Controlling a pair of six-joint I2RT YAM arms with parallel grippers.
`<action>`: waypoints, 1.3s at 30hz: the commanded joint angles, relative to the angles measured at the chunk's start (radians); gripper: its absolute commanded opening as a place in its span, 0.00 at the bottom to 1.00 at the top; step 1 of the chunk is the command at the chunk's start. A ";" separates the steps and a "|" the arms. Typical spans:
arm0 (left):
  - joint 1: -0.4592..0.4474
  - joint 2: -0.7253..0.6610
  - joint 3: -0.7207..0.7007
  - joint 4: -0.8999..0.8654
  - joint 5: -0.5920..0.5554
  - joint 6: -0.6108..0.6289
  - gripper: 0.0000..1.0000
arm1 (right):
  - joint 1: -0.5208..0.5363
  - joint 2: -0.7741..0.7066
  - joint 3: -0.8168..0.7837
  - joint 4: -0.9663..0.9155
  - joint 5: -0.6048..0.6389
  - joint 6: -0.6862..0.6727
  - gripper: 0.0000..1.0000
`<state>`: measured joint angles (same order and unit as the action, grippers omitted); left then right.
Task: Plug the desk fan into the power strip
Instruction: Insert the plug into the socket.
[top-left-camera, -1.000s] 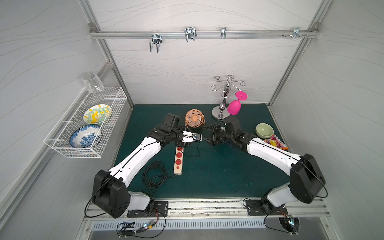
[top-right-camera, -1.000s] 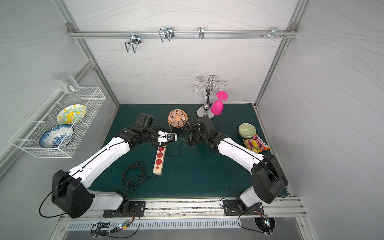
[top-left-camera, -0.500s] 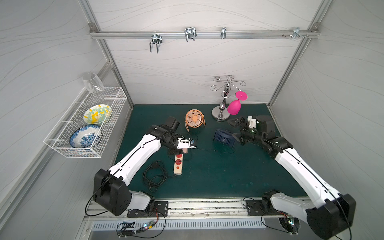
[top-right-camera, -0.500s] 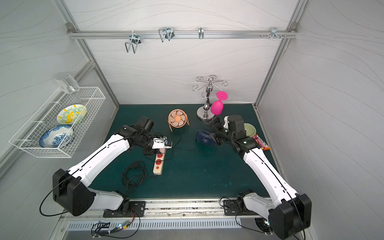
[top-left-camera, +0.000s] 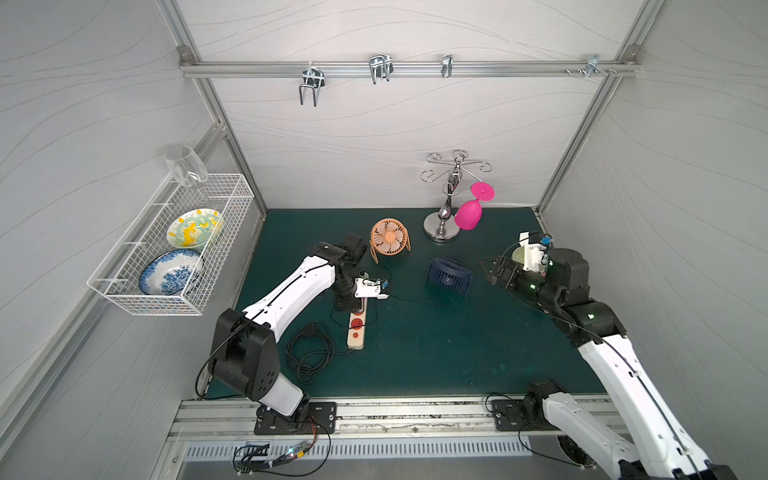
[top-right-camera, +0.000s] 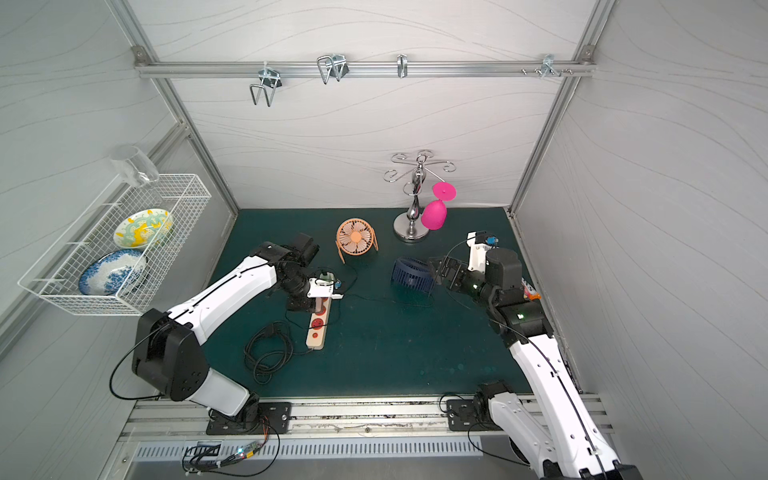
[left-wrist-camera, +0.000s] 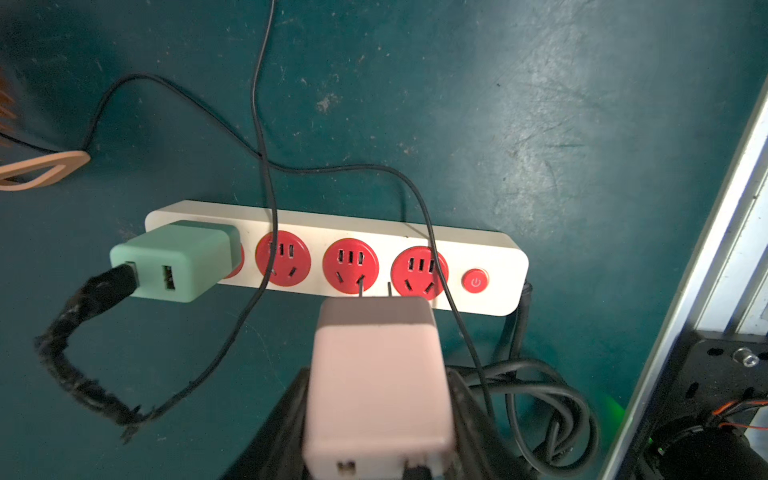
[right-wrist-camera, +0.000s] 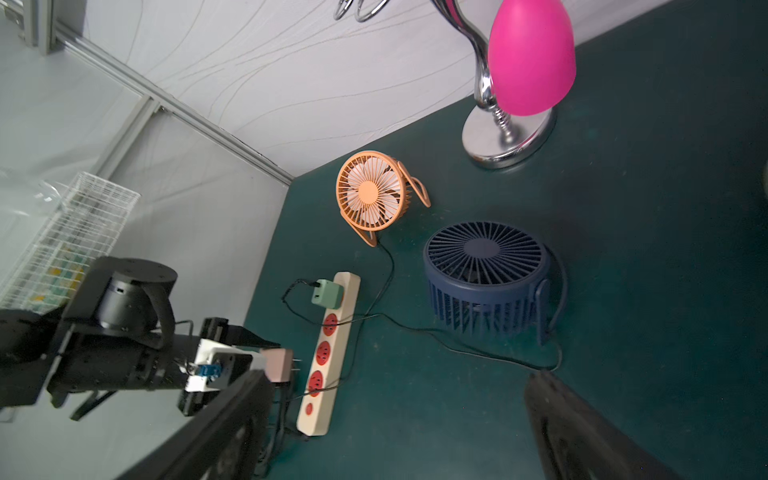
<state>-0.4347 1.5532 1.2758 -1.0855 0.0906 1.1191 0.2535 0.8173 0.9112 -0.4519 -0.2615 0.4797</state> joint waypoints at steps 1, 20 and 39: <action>0.002 0.030 0.049 0.013 -0.025 0.013 0.06 | -0.015 -0.052 -0.028 -0.027 0.029 -0.186 0.99; 0.004 0.243 0.242 -0.189 -0.023 0.022 0.03 | -0.014 -0.199 -0.213 0.006 0.115 -0.438 0.99; -0.002 0.344 0.319 -0.231 -0.088 0.041 0.03 | 0.029 -0.274 -0.290 0.072 0.204 -0.461 0.99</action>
<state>-0.4347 1.8713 1.5562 -1.3025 0.0105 1.1484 0.2749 0.5556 0.6277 -0.4118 -0.0792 0.0284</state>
